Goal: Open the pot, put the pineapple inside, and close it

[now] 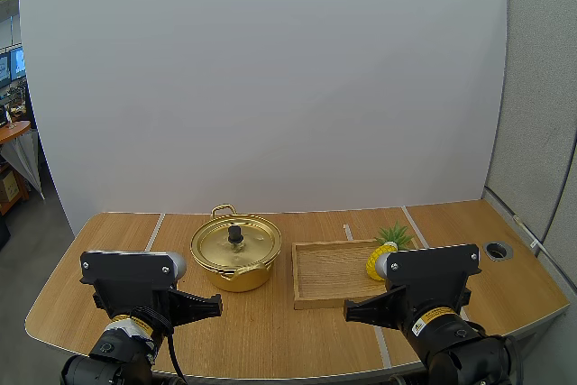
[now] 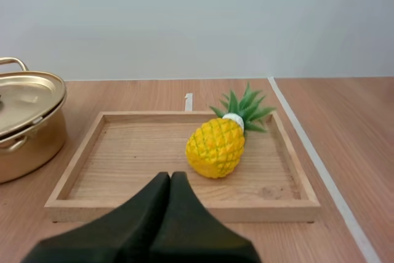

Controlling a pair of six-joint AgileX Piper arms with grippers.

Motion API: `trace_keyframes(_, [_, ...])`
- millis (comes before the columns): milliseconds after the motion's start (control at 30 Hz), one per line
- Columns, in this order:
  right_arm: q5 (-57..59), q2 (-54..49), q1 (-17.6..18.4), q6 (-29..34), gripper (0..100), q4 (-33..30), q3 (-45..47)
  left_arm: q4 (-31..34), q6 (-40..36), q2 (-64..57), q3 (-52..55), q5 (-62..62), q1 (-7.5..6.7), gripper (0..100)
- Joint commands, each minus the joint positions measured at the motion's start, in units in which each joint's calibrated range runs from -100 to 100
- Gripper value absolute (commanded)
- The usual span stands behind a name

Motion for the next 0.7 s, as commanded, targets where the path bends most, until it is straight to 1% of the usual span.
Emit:
trace_keyframes(0, [-1.3, -0.3, -0.2, -0.2, 0, -2.4, -5.5, 0.5, -0.1, -0.3, -4.4, -0.8, 0.27, 0])
trace_keyframes(233, [-1.3, -0.3, -0.2, -0.2, 0, -2.8, -15.1, 0.6, 0.0, -0.3, -15.2, 5.2, 0.27, 0])
trace_keyframes(333, [0.1, -0.3, -0.2, -0.2, 0, -4.1, -19.1, 0.6, 1.4, -0.3, -19.3, 6.8, 0.27, 0])
trace_keyframes(500, [9.5, -0.3, -0.2, -0.2, 0, -4.5, -26.5, 0.6, 4.8, -0.3, -26.2, 7.7, 0.27, 0])
trace_keyframes(667, [21.8, -0.3, -0.2, -0.2, 0, -4.5, -33.8, 0.6, 7.4, -0.3, -33.5, 19.1, 0.27, 0])
